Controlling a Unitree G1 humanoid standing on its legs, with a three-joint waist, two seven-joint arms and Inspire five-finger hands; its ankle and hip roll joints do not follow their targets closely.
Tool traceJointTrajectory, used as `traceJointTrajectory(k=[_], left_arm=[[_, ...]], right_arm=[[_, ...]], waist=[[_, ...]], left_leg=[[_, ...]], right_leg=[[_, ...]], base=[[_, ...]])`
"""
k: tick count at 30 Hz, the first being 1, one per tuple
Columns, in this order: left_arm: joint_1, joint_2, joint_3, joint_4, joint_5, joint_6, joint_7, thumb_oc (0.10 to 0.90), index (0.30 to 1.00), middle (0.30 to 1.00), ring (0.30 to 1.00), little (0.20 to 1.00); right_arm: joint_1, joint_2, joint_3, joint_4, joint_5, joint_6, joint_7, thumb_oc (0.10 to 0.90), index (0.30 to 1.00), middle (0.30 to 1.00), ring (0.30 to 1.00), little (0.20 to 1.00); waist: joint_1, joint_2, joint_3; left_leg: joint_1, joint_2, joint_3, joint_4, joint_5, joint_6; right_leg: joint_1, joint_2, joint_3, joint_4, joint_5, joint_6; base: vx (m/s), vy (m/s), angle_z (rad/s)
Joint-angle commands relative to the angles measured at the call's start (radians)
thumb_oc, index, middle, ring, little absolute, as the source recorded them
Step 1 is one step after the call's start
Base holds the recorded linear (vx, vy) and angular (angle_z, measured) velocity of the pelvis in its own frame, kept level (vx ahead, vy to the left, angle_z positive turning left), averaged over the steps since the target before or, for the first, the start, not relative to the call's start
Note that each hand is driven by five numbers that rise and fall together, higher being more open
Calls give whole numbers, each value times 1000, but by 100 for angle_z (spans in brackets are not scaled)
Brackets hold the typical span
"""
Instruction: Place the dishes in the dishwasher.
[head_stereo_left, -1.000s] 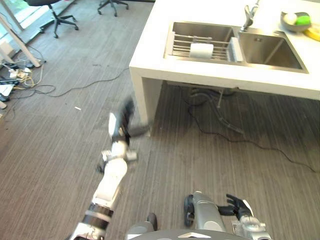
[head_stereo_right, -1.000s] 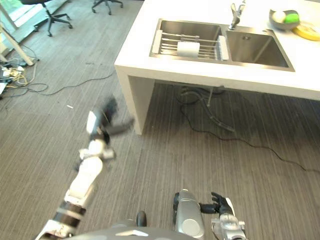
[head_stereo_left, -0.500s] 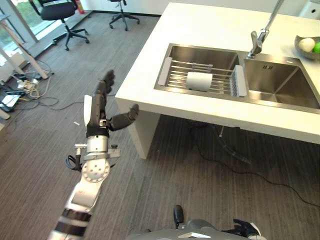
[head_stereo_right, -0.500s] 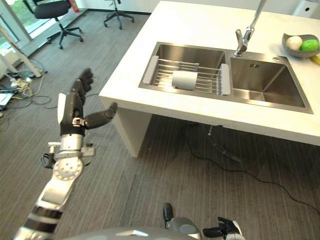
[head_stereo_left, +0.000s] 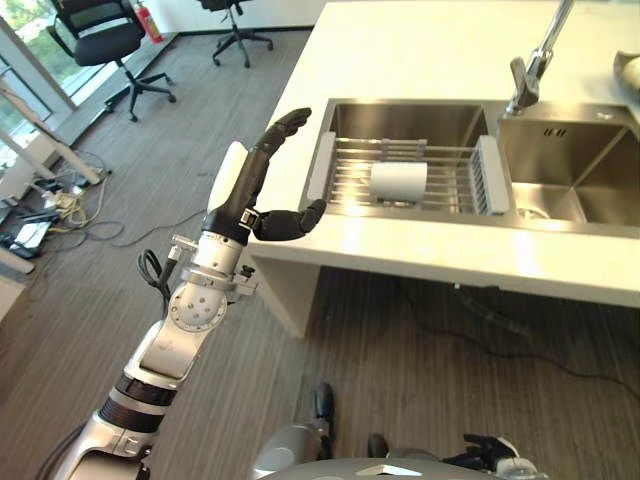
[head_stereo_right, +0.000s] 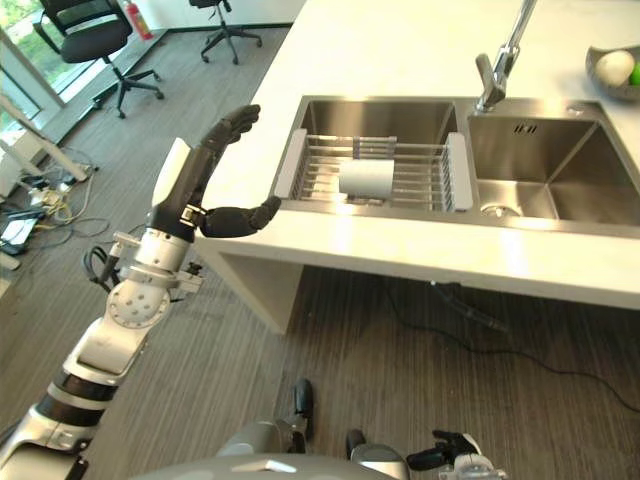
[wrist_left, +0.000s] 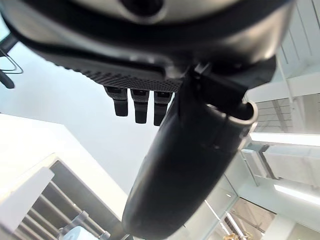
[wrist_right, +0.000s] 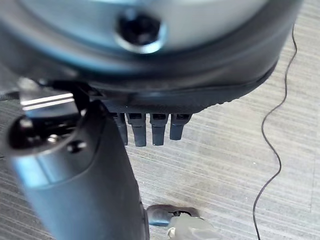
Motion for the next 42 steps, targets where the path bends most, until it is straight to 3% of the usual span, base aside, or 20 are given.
traceJointTrajectory(k=[1, 3, 4, 6, 7, 10, 16, 26, 35, 42], left_arm=[[-116, 26, 63, -119, 6, -23, 22, 800, 900, 900, 900, 900], [-119, 37, 70, -121, 36, -3, 28, 800, 900, 900, 900, 900], [-109, 36, 72, -114, 42, -1, 33, 800, 900, 900, 900, 900], [-100, 36, 75, -112, 37, -8, 32, 800, 900, 900, 900, 900], [-92, 30, 73, -109, 11, -12, 24, 800, 900, 900, 900, 900], [-70, 45, 77, -119, 16, -9, 8, 800, 900, 900, 900, 900], [19, 74, 106, -159, 1, -10, -32, 800, 900, 900, 900, 900], [-53, 149, 17, -199, 171, 10, -123, 800, 900, 900, 900, 900], [-341, 89, -182, -84, 279, 29, -154, 800, 900, 900, 900, 900], [-436, 49, -259, 9, 309, 43, -169, 800, 900, 900, 900, 900]], right_arm=[[25, 23, -45, -10, 26, -5, -3, 800, 900, 900, 900, 900], [34, 33, -82, -31, 47, -12, -28, 800, 900, 900, 900, 900], [40, 44, -108, -51, 69, -20, -47, 800, 900, 900, 900, 900], [40, 45, -91, -56, 43, -15, -47, 800, 900, 900, 900, 900], [39, 40, -68, -61, 18, -14, -41, 800, 900, 900, 900, 900], [51, 37, -78, -43, 25, -9, -45, 800, 900, 900, 900, 900], [28, 13, -72, -66, 5, -11, -51, 800, 900, 900, 900, 900], [13, -4, -56, -94, -2, -20, -38, 800, 900, 900, 900, 900], [5, -17, -35, -81, 14, -18, -13, 800, 900, 900, 900, 900], [18, -24, -43, -80, 38, -17, -9, 800, 900, 900, 900, 900]], waist=[[1, -28, -64], [-18, -25, -44], [-41, -12, -24], [-46, -9, -24], [-52, -7, -26], [-47, -17, -43], [-21, -22, -75], [-45, -13, -75], [-95, 1, -59], [-123, 16, -51]], left_leg=[[89, 10, 21, -46, -50, -80], [123, 30, 20, -71, -68, -73], [135, 57, 19, -76, -73, -78], [134, 56, 10, -76, -75, -81], [131, 57, 0, -76, -70, -87], [123, 53, 6, -76, -86, -89], [113, 49, 45, -76, -101, -93], [132, 60, 45, -76, -102, -105], [152, 77, 85, -76, -105, -106], [162, 80, 107, -76, -117, -107]], right_leg=[[-161, 7, -14, 197, 21, 126], [-261, 31, -39, 385, 42, 183], [-348, 39, -54, 501, 66, 230], [-361, 22, -45, 463, 49, 221], [-342, -7, -16, 358, 22, 193], [-300, -38, 13, 232, 20, 176], [-211, -61, 24, 18, 88, 180], [-179, -49, 21, 7, 81, 158], [-181, -26, 60, 8, 73, 151], [-179, -21, 78, 8, 62, 152]], base=[[72, 36, -10], [52, 45, -21], [78, 37, -12], [88, -5, 4], [93, -27, 12], [68, -53, 14], [71, -70, -9], [38, -49, -8], [19, -22, -9], [5, -1, -22]])
